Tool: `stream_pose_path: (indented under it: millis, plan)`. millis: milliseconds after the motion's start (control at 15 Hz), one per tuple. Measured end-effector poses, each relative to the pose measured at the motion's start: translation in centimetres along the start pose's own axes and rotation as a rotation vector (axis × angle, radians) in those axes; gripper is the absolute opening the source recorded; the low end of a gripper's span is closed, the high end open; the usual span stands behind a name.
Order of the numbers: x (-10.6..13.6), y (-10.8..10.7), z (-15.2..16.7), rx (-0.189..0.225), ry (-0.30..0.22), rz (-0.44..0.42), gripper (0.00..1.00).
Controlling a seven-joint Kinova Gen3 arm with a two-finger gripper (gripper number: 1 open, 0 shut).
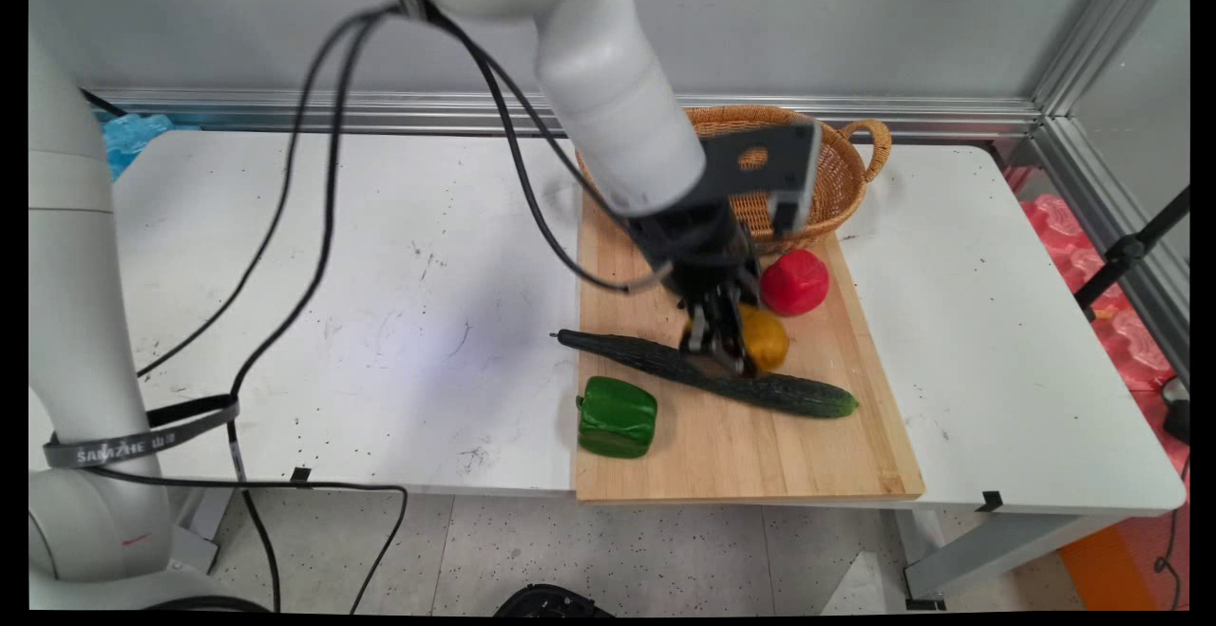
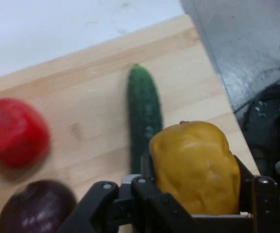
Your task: Place the picked object in the vegetable basket
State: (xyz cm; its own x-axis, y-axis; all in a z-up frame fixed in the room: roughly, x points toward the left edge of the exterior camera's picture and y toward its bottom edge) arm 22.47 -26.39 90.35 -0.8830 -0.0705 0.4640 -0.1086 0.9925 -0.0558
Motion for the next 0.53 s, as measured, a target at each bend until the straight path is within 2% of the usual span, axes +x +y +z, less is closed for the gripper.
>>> stream_pose_path:
  millis: [133,267,533]
  plan:
    - [-0.4,-1.1,-2.4,0.027,0.008,-0.059,0.00]
    - [-1.1,-2.7,-4.8,0.071,0.014,-0.131,0.00]
    - [-2.4,-5.5,-7.3,0.144,0.019,-0.239,0.00]
